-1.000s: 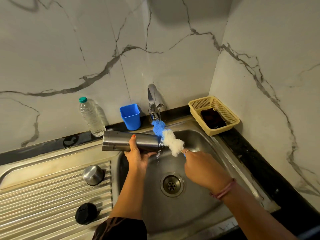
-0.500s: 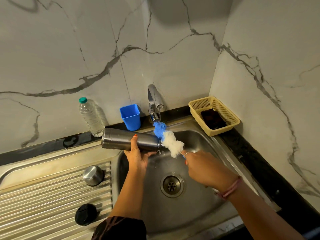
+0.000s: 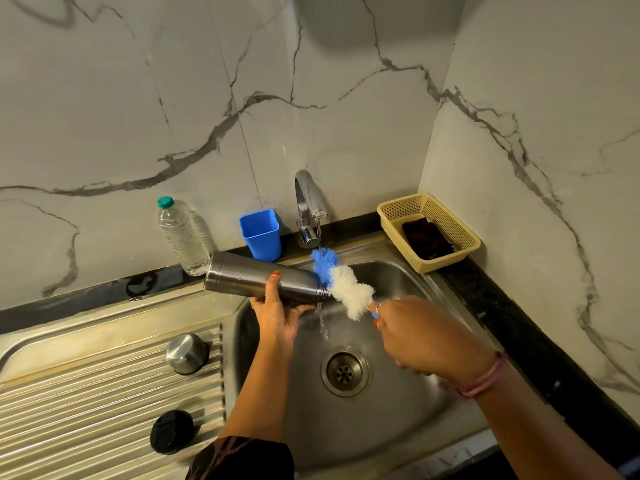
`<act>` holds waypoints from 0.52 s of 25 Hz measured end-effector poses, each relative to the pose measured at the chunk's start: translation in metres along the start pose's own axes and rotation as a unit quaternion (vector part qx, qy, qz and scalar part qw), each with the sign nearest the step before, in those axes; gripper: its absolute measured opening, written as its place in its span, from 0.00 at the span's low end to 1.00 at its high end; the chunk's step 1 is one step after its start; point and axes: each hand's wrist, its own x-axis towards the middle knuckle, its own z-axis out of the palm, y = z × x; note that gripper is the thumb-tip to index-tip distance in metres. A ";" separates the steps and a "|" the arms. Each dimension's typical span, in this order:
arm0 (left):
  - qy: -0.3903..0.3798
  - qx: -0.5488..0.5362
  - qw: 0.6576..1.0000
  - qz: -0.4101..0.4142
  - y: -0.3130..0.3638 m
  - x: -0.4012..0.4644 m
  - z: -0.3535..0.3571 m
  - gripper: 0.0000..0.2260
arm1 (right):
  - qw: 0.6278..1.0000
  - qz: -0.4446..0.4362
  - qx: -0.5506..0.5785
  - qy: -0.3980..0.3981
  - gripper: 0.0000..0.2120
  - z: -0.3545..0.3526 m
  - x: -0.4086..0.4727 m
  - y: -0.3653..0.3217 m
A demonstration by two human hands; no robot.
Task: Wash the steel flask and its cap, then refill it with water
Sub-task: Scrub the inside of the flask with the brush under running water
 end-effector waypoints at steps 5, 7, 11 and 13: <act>0.023 -0.018 1.000 -0.012 0.000 -0.001 0.002 0.35 | 1.000 0.009 0.007 0.020 0.11 0.001 0.008 -0.006; 0.019 -0.011 1.000 -0.004 -0.002 -0.004 0.002 0.30 | 0.999 0.023 0.023 0.008 0.12 0.006 0.016 -0.007; 0.003 -0.008 1.000 -0.004 -0.001 -0.002 -0.001 0.27 | 1.000 0.012 0.026 -0.008 0.14 -0.005 0.004 0.006; 0.002 -0.022 1.000 -0.019 0.001 -0.001 -0.001 0.29 | 1.000 0.006 0.006 0.009 0.14 -0.008 0.000 0.007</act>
